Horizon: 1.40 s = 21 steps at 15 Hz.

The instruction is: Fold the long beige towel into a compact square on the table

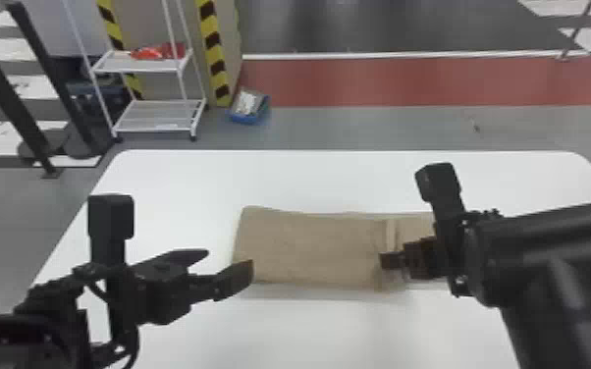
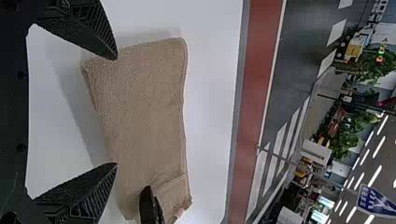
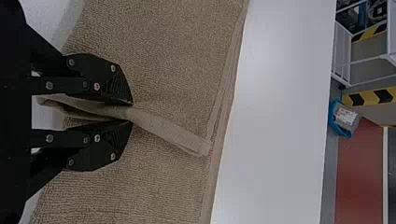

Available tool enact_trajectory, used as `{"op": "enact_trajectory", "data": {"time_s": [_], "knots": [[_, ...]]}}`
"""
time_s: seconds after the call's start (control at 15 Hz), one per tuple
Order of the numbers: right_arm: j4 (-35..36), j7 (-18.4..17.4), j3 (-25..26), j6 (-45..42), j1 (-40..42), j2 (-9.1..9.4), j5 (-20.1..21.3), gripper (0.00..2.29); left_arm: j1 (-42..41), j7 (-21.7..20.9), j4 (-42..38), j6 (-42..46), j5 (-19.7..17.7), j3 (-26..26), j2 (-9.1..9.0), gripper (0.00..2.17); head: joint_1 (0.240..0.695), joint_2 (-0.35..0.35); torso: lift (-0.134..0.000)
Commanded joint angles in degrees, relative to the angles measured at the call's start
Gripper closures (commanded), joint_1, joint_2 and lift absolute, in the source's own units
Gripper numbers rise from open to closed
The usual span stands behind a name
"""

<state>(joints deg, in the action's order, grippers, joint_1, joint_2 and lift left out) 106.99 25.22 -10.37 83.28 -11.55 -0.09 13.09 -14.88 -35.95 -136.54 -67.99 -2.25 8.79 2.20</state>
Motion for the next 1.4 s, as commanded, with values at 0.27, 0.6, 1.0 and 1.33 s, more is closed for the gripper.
{"op": "enact_trajectory", "data": {"time_s": [0.27,0.6,1.0,1.33], "knots": [[2.2,0.5,0.0,0.2,0.1,0.14,0.0,1.04,-0.5,0.0,-0.4,0.0,0.1,0.2,0.00,0.07,0.695,0.062,-0.124],[3.0,1.1,0.6,-0.5,-0.9,0.14,0.2,1.20,-0.9,-0.2,-0.6,0.0,0.0,0.8,0.00,0.07,0.695,0.065,-0.124],[1.6,2.4,6.4,-2.3,-0.8,0.14,0.0,1.20,-1.5,-0.4,-0.7,0.7,-0.1,1.2,0.00,0.07,0.695,0.050,-0.124],[6.1,7.3,14.1,-9.0,-1.1,0.14,-7.4,1.20,-2.0,-0.4,-0.8,0.9,-0.2,1.6,0.00,0.07,0.695,0.039,-0.124]]}}
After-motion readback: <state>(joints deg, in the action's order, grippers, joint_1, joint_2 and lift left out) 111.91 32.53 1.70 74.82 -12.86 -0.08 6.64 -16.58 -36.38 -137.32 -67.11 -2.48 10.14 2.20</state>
